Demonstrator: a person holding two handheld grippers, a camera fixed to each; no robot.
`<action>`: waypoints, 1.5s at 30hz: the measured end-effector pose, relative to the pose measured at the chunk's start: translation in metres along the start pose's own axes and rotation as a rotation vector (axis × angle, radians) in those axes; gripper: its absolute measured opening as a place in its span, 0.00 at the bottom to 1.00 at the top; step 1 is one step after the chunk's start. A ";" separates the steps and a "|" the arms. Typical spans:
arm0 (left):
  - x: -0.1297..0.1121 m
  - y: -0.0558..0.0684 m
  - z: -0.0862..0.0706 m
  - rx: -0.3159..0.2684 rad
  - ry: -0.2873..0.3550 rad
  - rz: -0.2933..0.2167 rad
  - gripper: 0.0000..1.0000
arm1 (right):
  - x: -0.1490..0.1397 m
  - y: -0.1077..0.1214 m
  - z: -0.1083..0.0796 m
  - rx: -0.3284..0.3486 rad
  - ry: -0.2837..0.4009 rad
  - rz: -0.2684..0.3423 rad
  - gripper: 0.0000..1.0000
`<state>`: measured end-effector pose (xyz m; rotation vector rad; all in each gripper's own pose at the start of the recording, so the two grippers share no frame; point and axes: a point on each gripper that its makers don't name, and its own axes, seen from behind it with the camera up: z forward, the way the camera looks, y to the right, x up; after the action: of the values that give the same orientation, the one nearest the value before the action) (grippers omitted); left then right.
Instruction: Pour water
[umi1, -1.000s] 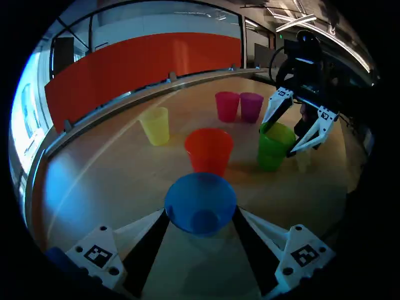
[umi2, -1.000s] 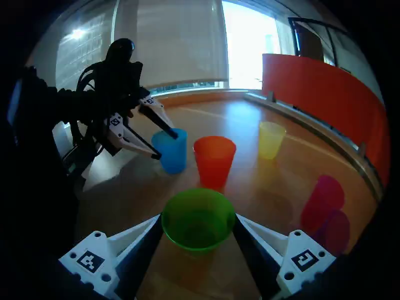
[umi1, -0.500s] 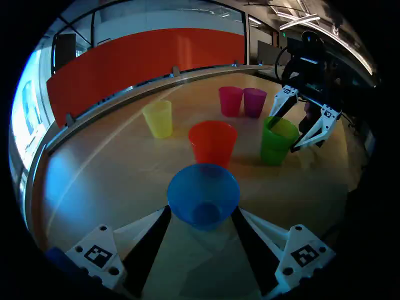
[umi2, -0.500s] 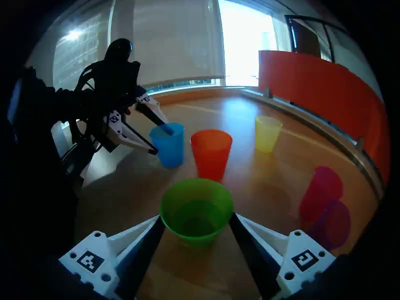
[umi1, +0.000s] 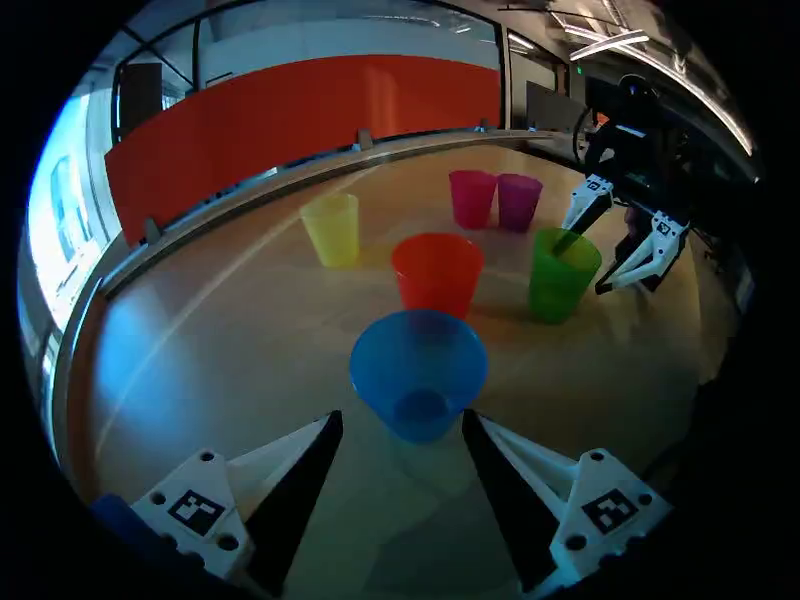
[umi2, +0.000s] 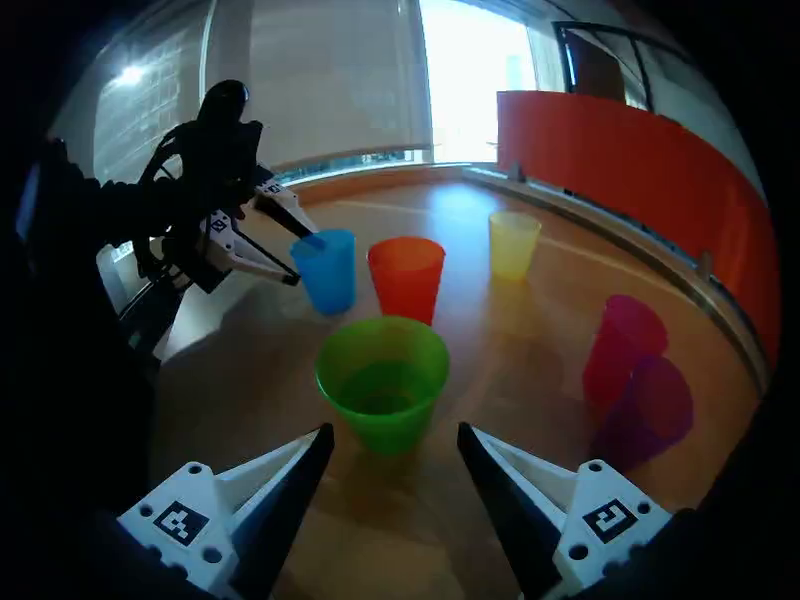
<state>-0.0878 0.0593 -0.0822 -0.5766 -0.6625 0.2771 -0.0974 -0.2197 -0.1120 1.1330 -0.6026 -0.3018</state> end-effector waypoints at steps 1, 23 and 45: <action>0.000 -0.001 -0.001 0.004 0.001 -0.001 0.88 | -0.001 0.001 -0.002 -0.005 0.001 0.002 0.96; -0.010 -0.022 -0.040 0.126 0.026 -0.038 0.88 | -0.003 0.004 -0.043 -0.122 0.035 0.035 0.96; 0.000 -0.056 -0.073 0.273 0.130 -0.128 0.88 | 0.000 0.003 -0.079 -0.241 0.090 0.132 0.96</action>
<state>-0.0374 -0.0161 -0.0963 -0.2866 -0.5224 0.2035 -0.0511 -0.1594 -0.1321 0.8666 -0.5427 -0.2026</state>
